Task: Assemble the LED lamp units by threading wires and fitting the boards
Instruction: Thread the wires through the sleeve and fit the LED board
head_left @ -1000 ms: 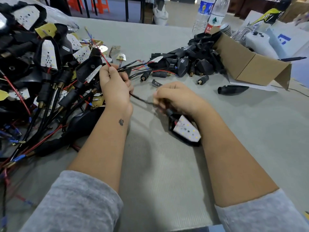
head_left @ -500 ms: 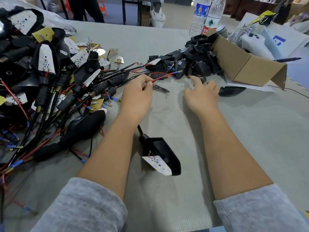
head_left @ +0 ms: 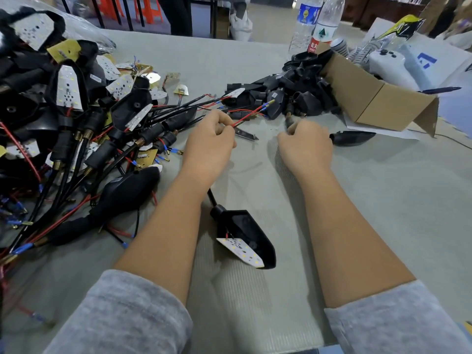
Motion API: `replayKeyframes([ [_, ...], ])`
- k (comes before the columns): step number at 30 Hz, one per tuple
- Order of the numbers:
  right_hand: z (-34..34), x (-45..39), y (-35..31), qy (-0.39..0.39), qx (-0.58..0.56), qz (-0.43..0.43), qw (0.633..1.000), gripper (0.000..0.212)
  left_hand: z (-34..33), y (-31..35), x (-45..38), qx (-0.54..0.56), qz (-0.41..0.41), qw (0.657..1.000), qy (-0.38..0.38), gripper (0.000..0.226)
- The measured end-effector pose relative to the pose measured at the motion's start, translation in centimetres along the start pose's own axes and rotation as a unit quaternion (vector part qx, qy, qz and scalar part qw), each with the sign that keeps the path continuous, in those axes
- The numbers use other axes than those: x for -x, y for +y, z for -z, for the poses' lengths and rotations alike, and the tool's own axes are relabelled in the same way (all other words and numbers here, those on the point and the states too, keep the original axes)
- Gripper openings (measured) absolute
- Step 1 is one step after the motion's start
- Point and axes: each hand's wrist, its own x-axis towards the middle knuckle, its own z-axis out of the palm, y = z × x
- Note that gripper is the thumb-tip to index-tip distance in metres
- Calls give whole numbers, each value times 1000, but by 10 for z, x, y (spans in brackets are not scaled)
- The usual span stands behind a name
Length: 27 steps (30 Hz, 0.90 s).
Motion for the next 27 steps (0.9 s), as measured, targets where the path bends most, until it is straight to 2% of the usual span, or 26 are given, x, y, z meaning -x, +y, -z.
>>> replayKeyframes([
  [3, -1, 1, -5, 9, 35, 24, 999, 37, 0, 3, 2, 8, 17, 1000, 8, 14],
  [6, -4, 2, -7, -2, 51, 54, 997, 27, 0, 5, 3, 12, 41, 999, 13, 15],
  [8, -6, 2, -8, 3, 15, 42, 999, 21, 1, 5, 3, 14, 49, 999, 14, 18],
  [11, -7, 2, -8, -8, -36, 15, 999, 24, 1, 4, 1, 13, 43, 999, 11, 18],
  [14, -8, 3, -8, -24, -27, 44, 998, 19, 1, 1, 1, -5, 19, 1000, 21, 24],
  [17, -3, 7, -15, -19, -188, 3, 982, 16, 1, -1, 1, -2, -10, 1000, 29, 27],
  [19, 1, 9, -20, -26, -340, -44, 939, 11, 1, 0, 1, -1, -13, 999, 30, 27],
  [22, 5, 13, -26, -45, -510, -91, 854, 12, 1, 0, 1, -5, -11, 999, 31, 28],
  [24, 7, 13, -30, -49, -605, -128, 784, 6, 1, 1, 1, -1, -18, 999, 28, 29],
  [27, 9, 12, -32, -59, -720, -177, 669, 10, 2, 1, 2, -2, -25, 1000, 16, 30],
])
